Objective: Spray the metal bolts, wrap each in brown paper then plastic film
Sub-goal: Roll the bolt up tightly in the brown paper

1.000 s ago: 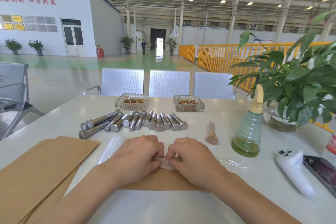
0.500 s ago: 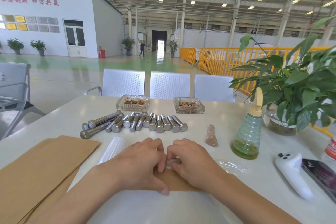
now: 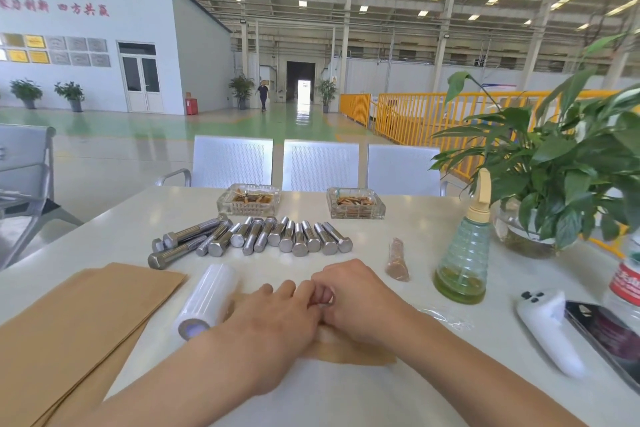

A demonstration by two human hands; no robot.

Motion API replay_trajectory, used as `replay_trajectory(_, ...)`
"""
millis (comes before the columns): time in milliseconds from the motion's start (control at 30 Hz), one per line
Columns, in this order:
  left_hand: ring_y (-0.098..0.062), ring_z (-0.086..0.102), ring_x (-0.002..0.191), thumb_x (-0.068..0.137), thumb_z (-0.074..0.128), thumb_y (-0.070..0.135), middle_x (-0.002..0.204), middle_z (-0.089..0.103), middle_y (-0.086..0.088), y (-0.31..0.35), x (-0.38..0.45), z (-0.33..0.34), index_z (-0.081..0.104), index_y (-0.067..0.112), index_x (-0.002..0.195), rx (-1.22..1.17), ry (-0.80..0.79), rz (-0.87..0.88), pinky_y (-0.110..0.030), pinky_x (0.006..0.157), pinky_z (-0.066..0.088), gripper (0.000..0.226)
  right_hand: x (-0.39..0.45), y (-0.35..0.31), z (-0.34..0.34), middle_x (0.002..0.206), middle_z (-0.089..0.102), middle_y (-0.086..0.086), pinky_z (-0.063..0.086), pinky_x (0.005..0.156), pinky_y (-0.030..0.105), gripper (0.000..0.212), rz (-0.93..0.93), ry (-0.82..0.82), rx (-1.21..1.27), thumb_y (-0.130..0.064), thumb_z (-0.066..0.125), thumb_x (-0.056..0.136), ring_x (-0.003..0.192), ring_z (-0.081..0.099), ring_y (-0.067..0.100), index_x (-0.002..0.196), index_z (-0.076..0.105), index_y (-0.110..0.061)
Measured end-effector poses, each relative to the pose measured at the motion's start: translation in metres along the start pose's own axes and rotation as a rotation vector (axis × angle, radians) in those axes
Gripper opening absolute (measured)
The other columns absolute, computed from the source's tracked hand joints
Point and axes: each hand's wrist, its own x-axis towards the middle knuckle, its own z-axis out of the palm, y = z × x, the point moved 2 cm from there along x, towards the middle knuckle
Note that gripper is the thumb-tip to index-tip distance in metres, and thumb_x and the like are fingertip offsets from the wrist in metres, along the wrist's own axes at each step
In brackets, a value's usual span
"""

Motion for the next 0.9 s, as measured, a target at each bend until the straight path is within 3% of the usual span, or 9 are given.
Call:
replay_trajectory(100,-0.03,0.044,0.119,0.091,0.063,0.013,0.136,0.035,-0.011,0.004,0.0,0.001,0.04,0.014,0.139,0.01,0.023,-0.012,-0.039,0.086,0.034,0.054,0.002,0.001,-0.001,0.088,0.07,-0.007,0.051,0.076,0.034,0.01,0.03,-0.028,0.001,-0.019,0.07,0.078,0.088,0.061,0.015,0.083,0.066,-0.027)
replay_trajectory(167,-0.03,0.044,0.113,0.095,0.056,0.028,0.131,0.038,-0.008,-0.002,-0.004,0.001,0.045,0.018,0.136,-0.075,0.049,0.027,-0.041,0.085,0.037,0.044,0.002,0.002,-0.002,0.089,0.071,-0.009,0.048,0.074,0.03,0.009,0.043,-0.021,0.015,-0.024,0.073,0.08,0.089,0.061,0.013,0.087,0.07,-0.029)
replay_trajectory(267,-0.028,0.044,0.115,0.095,0.059,0.05,0.129,0.04,-0.004,-0.018,-0.005,-0.003,0.051,0.024,0.136,-0.189,-0.048,0.086,-0.042,0.091,0.041,0.049,0.001,0.003,-0.002,0.089,0.072,-0.009,0.047,0.074,0.028,0.01,0.044,-0.019,0.041,-0.026,0.075,0.082,0.088,0.061,0.01,0.091,0.074,-0.028)
replay_trajectory(400,-0.03,0.047,0.116,0.098,0.058,0.028,0.133,0.042,-0.006,-0.017,0.001,-0.005,0.043,0.025,0.142,-0.097,0.037,0.083,-0.043,0.093,0.042,0.046,0.002,0.003,-0.001,0.085,0.07,-0.01,0.052,0.078,0.033,0.01,0.036,-0.02,0.046,-0.028,0.075,0.078,0.085,0.062,0.009,0.087,0.071,-0.027)
replay_trajectory(533,-0.035,0.048,0.115,0.087,0.063,0.003,0.136,0.038,-0.017,0.003,0.01,0.005,0.037,0.007,0.141,0.047,0.063,-0.009,-0.044,0.091,0.04,0.06,0.002,0.004,-0.001,0.08,0.069,-0.009,0.053,0.077,0.036,0.009,0.055,-0.023,0.043,-0.018,0.067,0.073,0.081,0.061,0.009,0.078,0.066,-0.025)
replay_trajectory(633,-0.035,0.049,0.114,0.086,0.061,0.003,0.132,0.041,-0.017,0.005,0.011,0.013,0.033,0.006,0.142,0.048,0.166,-0.038,-0.046,0.091,0.038,0.063,0.002,0.005,-0.001,0.078,0.07,-0.006,0.052,0.073,0.033,0.012,0.073,-0.017,0.053,-0.015,0.067,0.073,0.078,0.06,0.011,0.075,0.063,-0.027)
replay_trajectory(800,-0.034,0.054,0.103,0.092,0.048,0.014,0.121,0.05,-0.01,-0.004,0.007,0.023,0.039,0.015,0.133,0.037,0.3,-0.004,-0.046,0.085,0.042,0.042,0.001,0.004,-0.005,0.085,0.074,-0.008,0.046,0.072,0.023,0.01,0.077,-0.036,0.057,-0.023,0.074,0.078,0.083,0.06,0.007,0.084,0.068,-0.03)
replay_trajectory(900,-0.033,0.055,0.103,0.089,0.055,0.009,0.122,0.048,-0.01,-0.006,0.007,0.029,0.023,0.014,0.144,0.014,0.336,0.022,-0.044,0.081,0.042,0.064,0.001,0.002,-0.009,0.086,0.076,-0.007,0.052,0.077,0.026,0.014,0.099,-0.061,0.069,-0.021,0.076,0.077,0.087,0.064,0.009,0.09,0.074,-0.026)
